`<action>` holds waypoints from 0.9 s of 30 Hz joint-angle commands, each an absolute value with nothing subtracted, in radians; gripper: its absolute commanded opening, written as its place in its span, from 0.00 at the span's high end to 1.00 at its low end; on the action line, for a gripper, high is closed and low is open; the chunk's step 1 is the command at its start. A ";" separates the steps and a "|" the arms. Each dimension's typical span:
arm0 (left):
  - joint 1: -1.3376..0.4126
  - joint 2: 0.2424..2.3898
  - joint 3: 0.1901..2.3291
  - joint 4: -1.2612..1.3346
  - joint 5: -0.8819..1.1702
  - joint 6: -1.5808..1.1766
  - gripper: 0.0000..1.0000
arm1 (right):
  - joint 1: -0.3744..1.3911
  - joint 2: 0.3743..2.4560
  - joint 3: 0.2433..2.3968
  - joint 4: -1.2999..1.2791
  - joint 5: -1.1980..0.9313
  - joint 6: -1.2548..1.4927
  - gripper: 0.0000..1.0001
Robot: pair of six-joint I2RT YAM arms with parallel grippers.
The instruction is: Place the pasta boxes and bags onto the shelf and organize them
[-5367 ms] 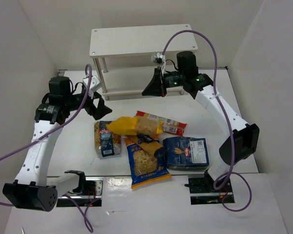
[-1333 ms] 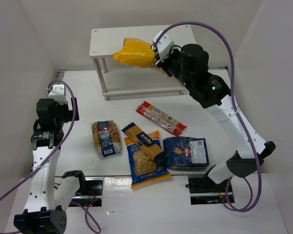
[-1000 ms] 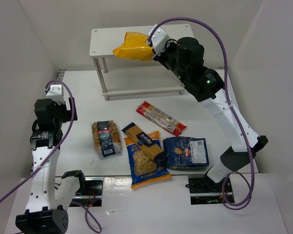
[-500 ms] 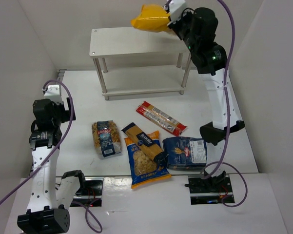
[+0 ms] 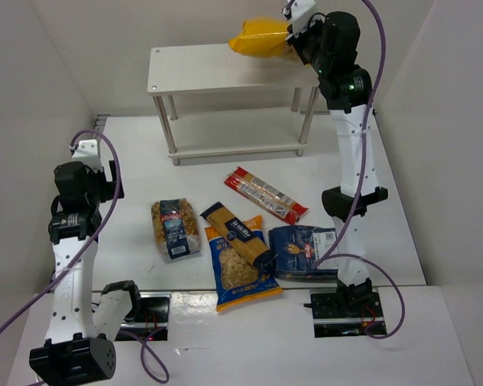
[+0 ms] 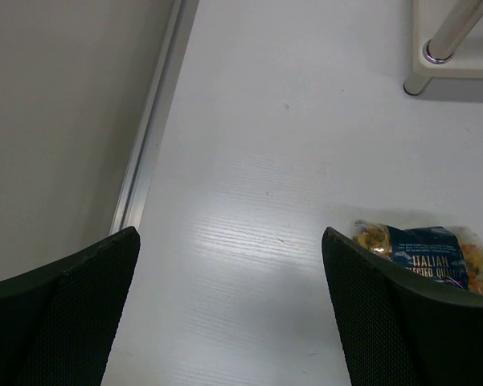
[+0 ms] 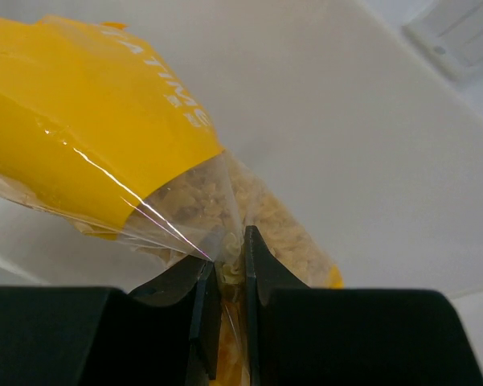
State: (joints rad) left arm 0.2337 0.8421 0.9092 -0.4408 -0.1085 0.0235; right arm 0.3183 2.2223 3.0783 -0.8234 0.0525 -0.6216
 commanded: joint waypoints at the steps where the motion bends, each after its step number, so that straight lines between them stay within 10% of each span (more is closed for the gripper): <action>1: 0.241 0.841 0.905 -0.411 -0.112 0.029 0.00 | 0.324 2.209 3.137 -0.661 -0.014 -0.592 1.00; 27: 0.250 0.859 0.905 -0.420 -0.103 0.029 0.00 | 0.314 2.419 3.137 -0.762 -0.064 -0.523 1.00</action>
